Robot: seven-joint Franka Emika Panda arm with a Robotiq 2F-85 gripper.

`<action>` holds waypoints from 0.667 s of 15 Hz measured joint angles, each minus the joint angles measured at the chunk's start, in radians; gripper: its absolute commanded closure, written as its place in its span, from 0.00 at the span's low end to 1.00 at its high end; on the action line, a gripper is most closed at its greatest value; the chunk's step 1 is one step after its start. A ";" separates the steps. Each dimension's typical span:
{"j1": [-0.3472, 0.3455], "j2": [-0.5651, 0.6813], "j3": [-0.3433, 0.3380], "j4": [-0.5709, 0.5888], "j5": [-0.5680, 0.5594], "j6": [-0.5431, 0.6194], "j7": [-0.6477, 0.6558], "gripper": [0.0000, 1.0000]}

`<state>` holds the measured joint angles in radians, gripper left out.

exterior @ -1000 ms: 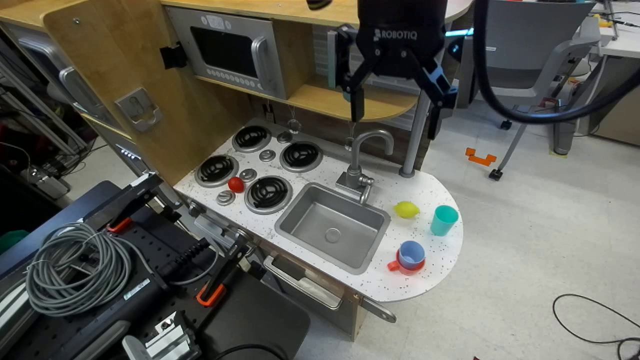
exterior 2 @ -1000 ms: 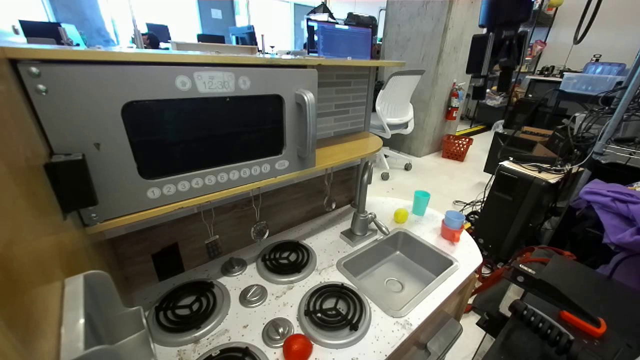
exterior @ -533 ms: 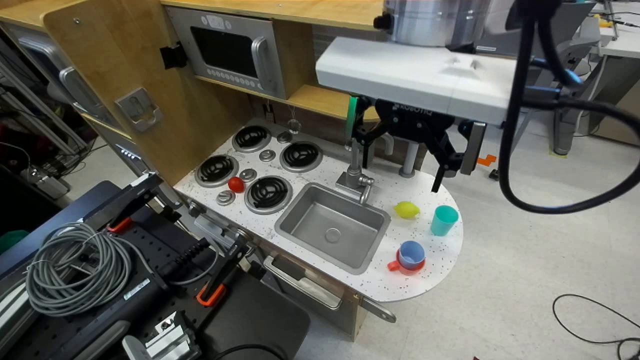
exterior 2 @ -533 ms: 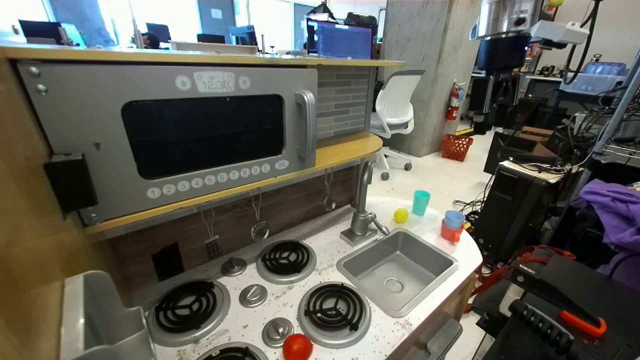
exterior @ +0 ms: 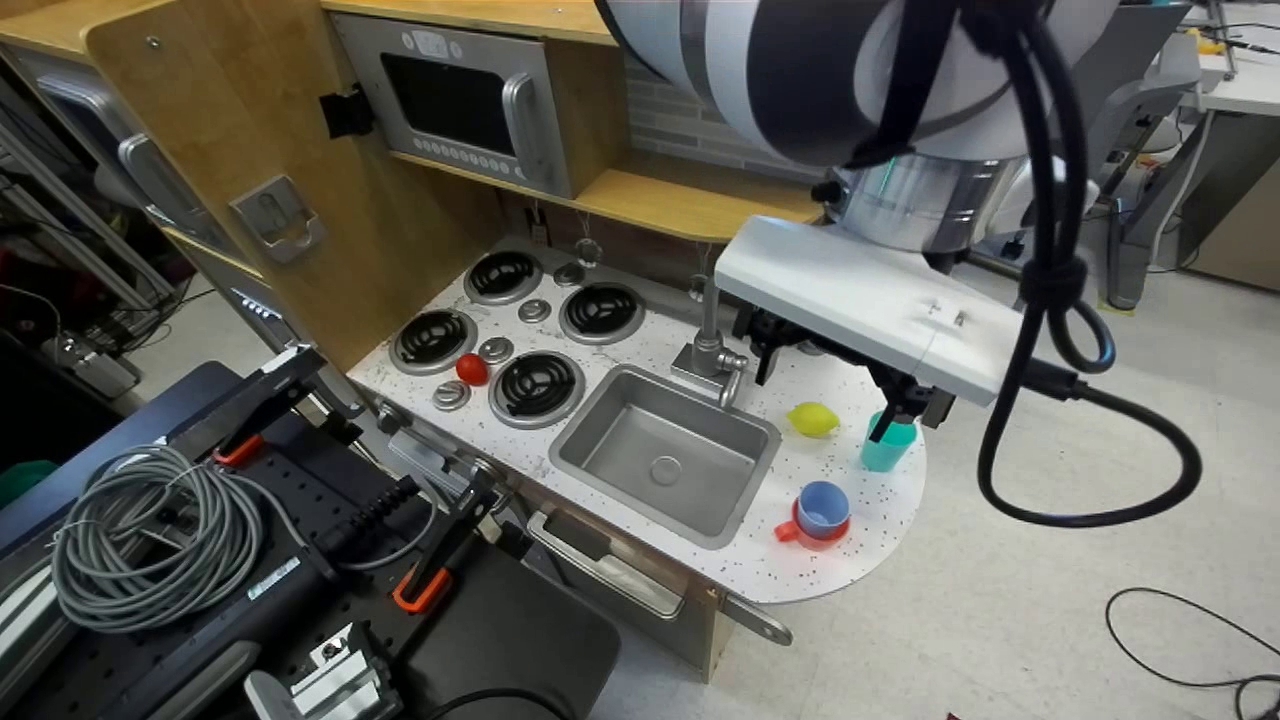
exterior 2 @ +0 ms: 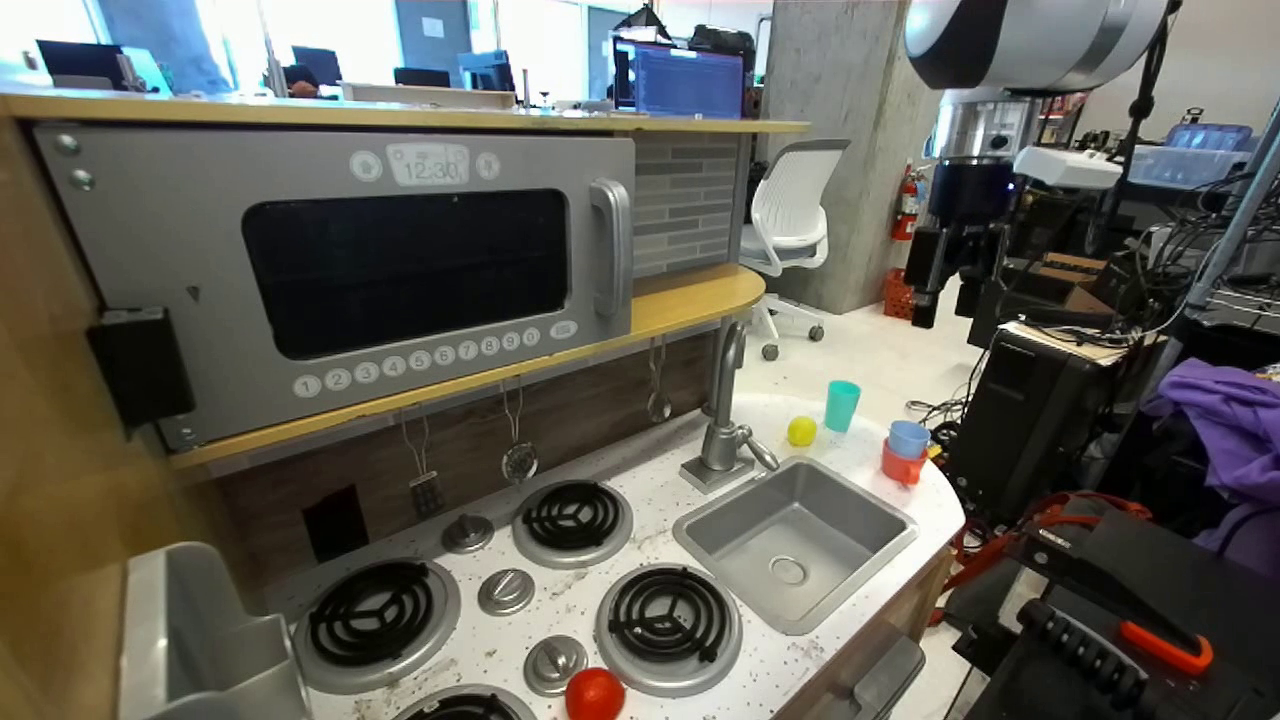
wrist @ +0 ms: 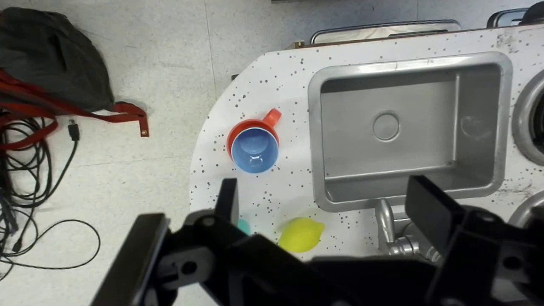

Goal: Take the blue cup out of the orange cup and put it in the sink

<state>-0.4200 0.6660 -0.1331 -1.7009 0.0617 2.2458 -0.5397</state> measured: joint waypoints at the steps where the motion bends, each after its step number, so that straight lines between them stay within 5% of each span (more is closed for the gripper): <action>1: 0.000 0.026 0.003 0.011 0.000 0.016 0.000 0.00; 10: 0.003 0.188 -0.002 0.070 -0.100 0.130 0.019 0.00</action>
<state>-0.4170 0.8537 -0.1349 -1.6307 -0.0383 2.3755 -0.5205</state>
